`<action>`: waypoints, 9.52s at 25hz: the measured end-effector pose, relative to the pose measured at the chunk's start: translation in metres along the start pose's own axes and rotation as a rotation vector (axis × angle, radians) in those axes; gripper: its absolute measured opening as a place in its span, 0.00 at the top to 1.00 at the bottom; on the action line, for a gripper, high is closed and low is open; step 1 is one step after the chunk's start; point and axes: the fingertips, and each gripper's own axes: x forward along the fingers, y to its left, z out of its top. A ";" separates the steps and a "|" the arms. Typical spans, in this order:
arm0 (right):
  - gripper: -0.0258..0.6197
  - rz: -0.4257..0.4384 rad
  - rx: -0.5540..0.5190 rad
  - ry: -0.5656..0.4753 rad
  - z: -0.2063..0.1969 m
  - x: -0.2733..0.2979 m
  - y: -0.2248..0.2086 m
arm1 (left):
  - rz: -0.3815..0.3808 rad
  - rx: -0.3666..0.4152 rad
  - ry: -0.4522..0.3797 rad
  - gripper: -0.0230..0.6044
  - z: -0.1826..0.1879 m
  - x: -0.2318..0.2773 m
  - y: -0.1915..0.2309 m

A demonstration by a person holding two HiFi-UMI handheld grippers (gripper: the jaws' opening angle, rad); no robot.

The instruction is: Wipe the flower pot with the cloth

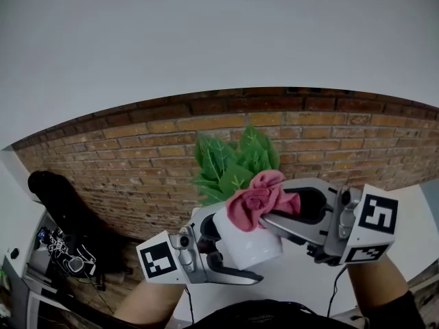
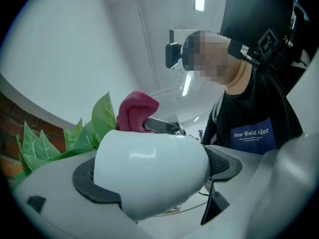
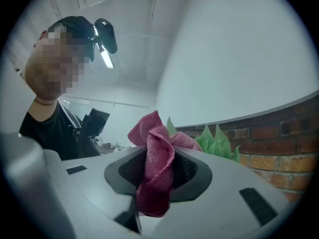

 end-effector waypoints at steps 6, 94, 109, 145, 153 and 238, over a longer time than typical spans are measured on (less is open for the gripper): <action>0.80 0.132 0.002 0.011 0.000 -0.008 0.046 | 0.045 -0.037 -0.055 0.10 0.005 -0.008 0.009; 0.80 -0.005 -0.080 0.007 -0.033 0.008 0.060 | 0.050 -0.574 -0.829 0.11 0.057 -0.069 0.073; 0.80 -0.207 0.049 0.095 -0.075 0.006 -0.009 | 0.027 -0.549 -0.743 0.11 0.052 -0.059 0.065; 0.80 0.001 -0.318 0.487 -0.112 0.013 0.034 | 0.072 0.259 0.750 0.11 -0.116 -0.015 0.045; 0.80 -0.361 -0.836 0.556 -0.095 0.040 -0.017 | 0.079 0.292 0.931 0.11 -0.135 -0.011 0.046; 0.80 0.054 -0.071 -0.278 0.005 -0.038 0.017 | -0.117 0.225 0.090 0.07 0.032 0.006 0.016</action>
